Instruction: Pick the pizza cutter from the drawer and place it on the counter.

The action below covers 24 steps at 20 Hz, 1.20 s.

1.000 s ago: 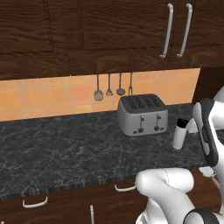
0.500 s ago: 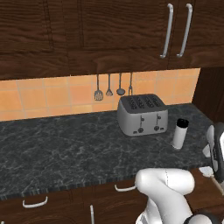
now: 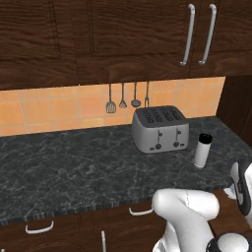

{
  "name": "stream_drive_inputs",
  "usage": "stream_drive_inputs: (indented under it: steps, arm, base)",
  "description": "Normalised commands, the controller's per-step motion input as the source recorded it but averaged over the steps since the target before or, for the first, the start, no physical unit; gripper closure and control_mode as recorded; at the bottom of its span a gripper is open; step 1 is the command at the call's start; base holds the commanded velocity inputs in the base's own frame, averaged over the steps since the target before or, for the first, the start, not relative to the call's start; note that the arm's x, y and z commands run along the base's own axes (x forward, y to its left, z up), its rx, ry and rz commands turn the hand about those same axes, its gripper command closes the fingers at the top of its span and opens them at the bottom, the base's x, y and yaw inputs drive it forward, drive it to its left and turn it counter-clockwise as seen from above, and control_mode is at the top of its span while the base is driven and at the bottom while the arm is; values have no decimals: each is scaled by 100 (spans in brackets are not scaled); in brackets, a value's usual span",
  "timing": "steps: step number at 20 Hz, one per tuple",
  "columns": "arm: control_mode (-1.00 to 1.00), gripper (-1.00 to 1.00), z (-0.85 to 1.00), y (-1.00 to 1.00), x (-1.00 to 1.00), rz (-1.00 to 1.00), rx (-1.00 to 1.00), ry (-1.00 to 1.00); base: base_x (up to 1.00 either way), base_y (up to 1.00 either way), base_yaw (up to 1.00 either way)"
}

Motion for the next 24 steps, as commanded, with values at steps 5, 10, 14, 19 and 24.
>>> stream_drive_inputs:
  steps: [5,10,14,19,24]
  arm:
    - [-100,-100,-66,-27,0,0,-4,8]
    - [-100,-100,-52,-3,1,0,-7,9]
    - [-100,-100,-33,-21,0,0,-1,1]
    - [-100,-100,-22,-40,1,0,0,0]
    - [-100,-100,-13,-32,6,0,0,4]
  base:
    - [0,0,0]
    - [0,0,0]
    - [0,0,0]
    - [0,0,0]
    - [0,0,0]
